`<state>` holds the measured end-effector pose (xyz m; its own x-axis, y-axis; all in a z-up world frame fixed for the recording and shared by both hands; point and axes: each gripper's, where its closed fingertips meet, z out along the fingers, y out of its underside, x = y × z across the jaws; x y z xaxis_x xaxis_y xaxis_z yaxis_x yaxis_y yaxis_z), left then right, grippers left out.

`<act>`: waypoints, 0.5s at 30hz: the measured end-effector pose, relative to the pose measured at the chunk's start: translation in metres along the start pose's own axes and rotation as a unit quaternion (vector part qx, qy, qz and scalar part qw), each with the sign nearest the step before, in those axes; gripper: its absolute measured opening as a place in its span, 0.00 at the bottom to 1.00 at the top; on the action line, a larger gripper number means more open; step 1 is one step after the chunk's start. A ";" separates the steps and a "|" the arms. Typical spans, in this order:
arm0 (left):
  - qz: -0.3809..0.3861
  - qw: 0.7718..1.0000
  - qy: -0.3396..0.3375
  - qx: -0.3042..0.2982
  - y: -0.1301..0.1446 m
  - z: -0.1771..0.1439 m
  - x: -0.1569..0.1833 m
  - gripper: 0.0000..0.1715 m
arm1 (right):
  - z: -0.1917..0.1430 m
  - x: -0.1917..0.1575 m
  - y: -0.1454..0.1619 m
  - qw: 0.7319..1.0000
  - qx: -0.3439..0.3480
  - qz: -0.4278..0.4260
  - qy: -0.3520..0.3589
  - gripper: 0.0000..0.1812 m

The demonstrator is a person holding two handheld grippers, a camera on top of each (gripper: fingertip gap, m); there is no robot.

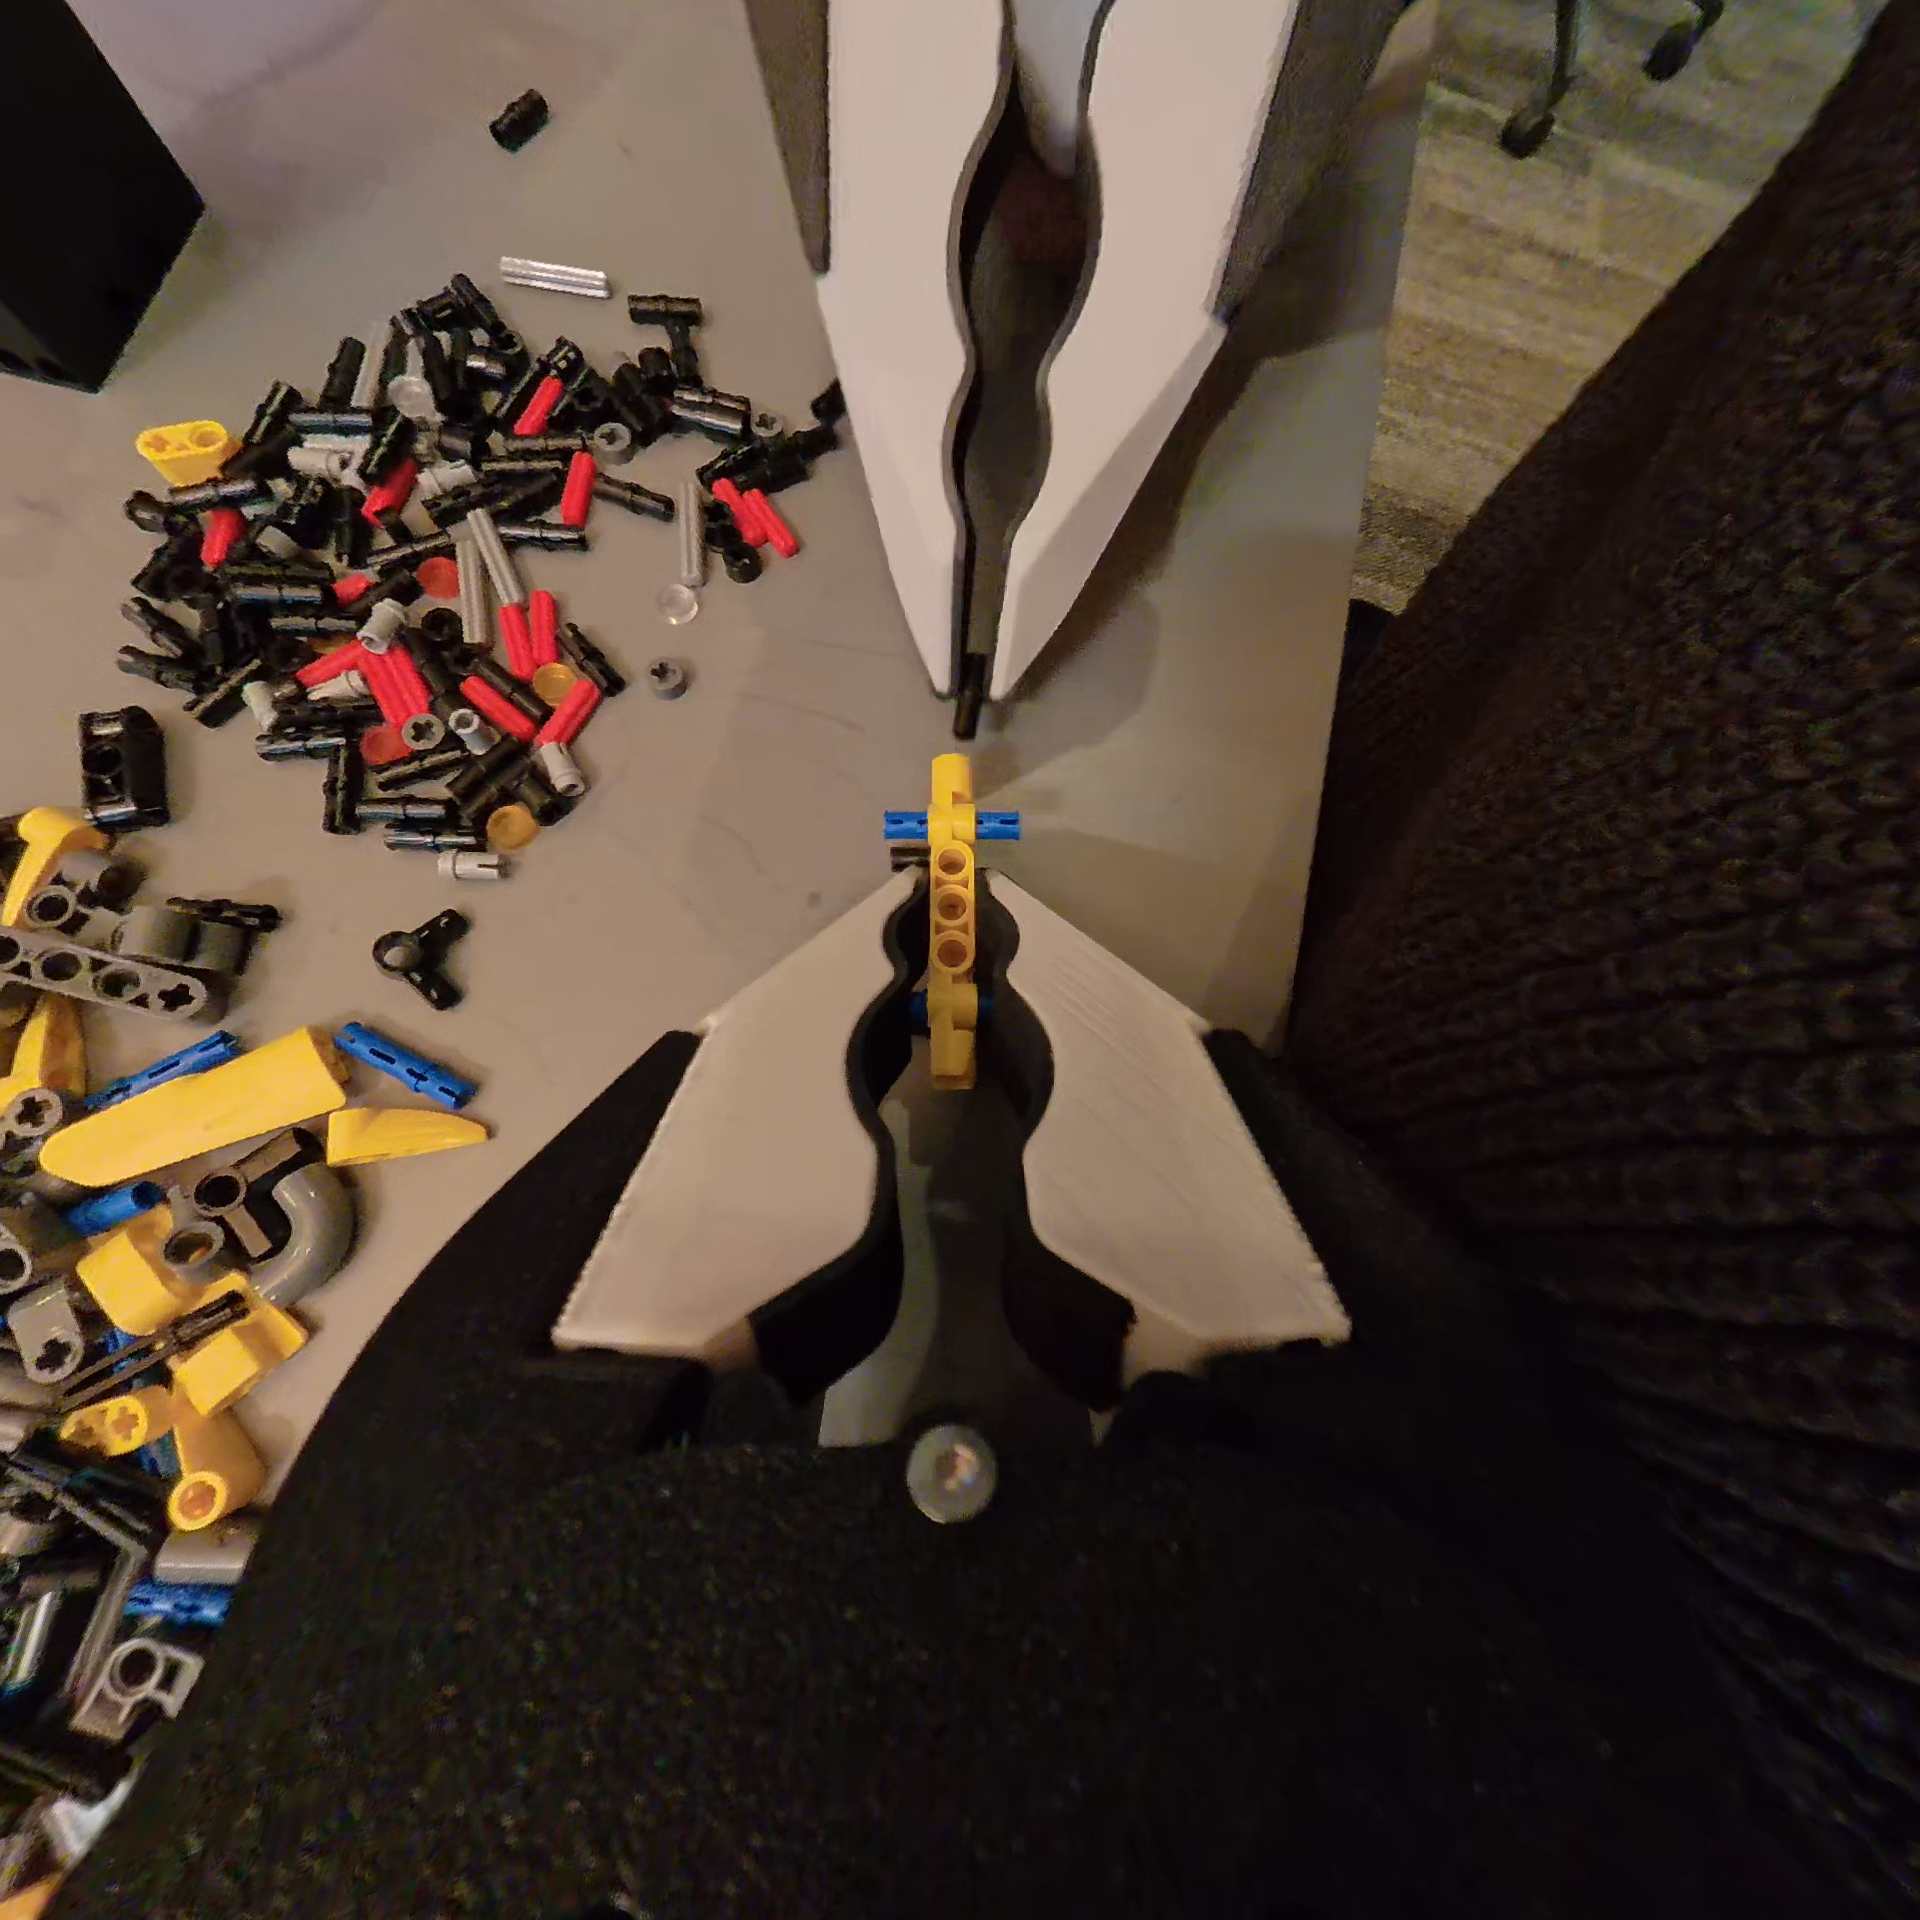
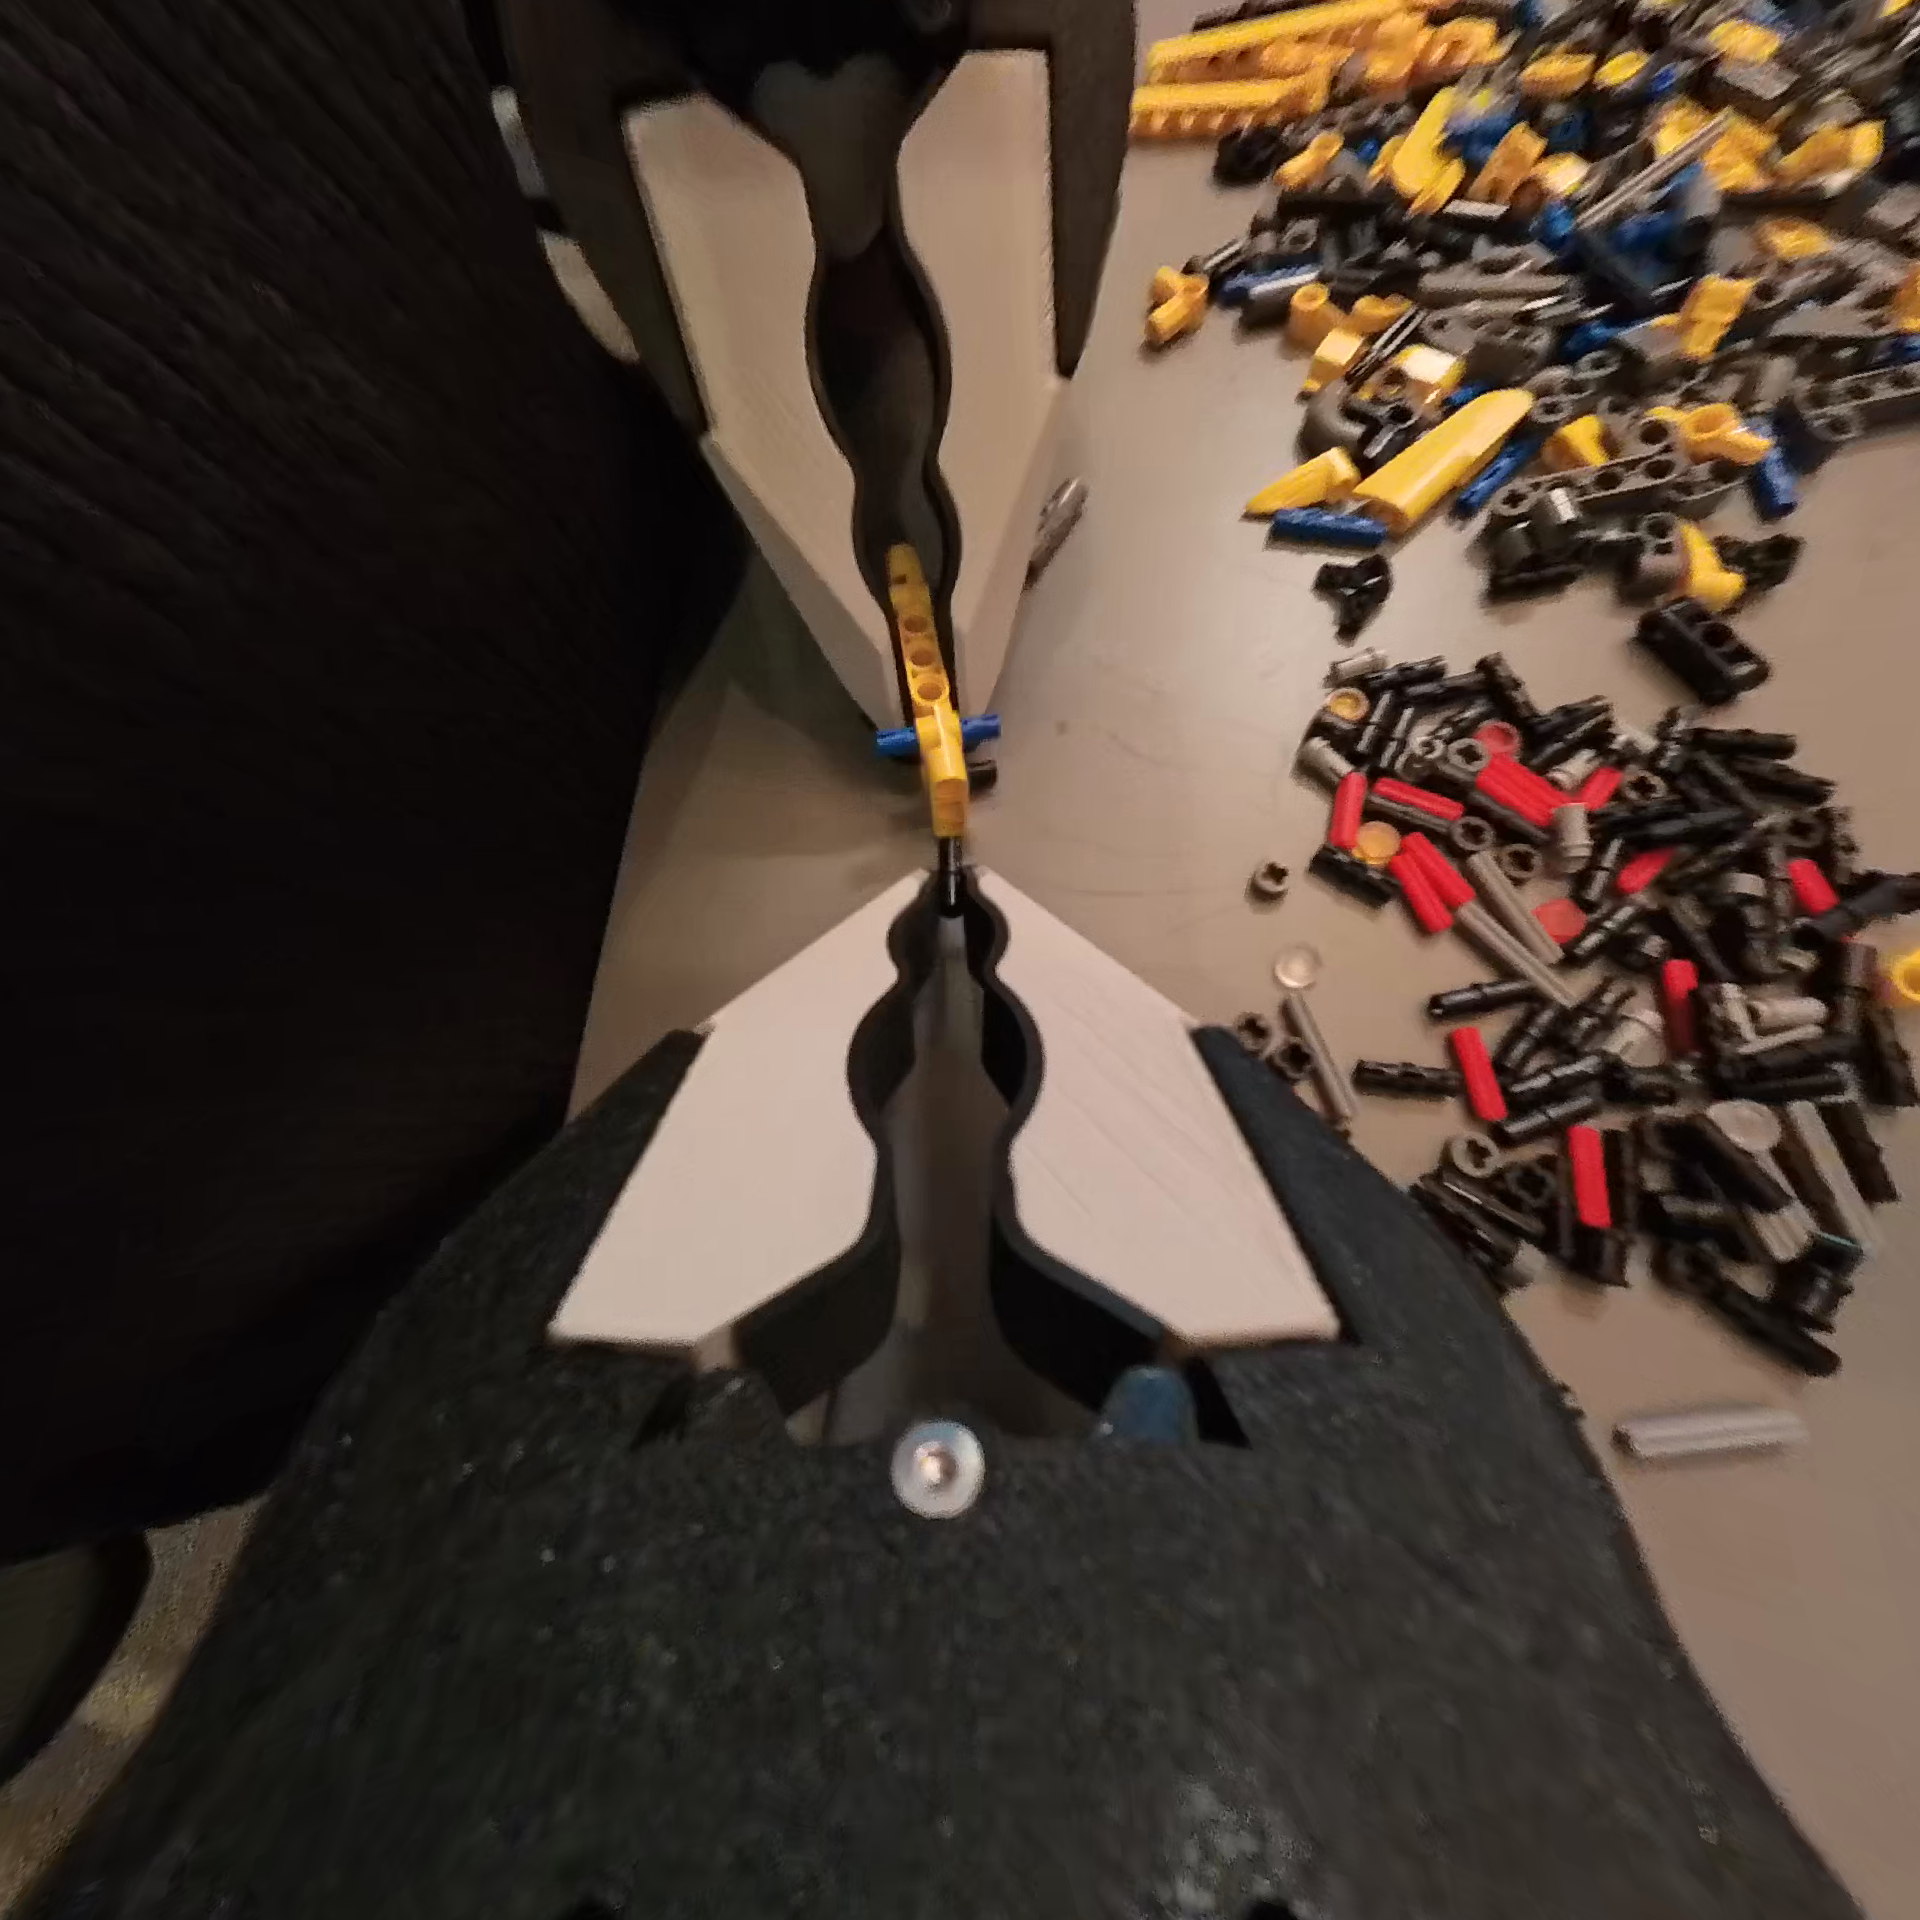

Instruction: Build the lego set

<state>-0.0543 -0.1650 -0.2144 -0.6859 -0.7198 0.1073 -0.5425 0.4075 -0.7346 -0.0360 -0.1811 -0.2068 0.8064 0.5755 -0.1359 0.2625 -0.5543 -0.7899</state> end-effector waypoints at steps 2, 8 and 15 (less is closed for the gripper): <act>0.003 1.000 -0.001 -0.010 0.002 0.002 0.000 0.05 | -0.005 0.000 -0.007 0.999 0.029 0.012 0.009 0.03; 0.013 1.000 0.010 -0.013 0.003 0.003 0.004 0.04 | -0.007 -0.001 -0.006 0.999 0.031 -0.014 0.038 0.03; 0.028 1.000 0.005 -0.013 0.003 0.004 0.006 0.04 | 0.003 -0.007 -0.008 0.998 0.015 -0.052 0.017 0.03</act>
<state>-0.0584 -0.1703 -0.2188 -0.7207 -0.6893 0.0735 -0.5156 0.4621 -0.7216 -0.0450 -0.1793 -0.2012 0.7932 0.6081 -0.0316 0.3301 -0.4731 -0.8168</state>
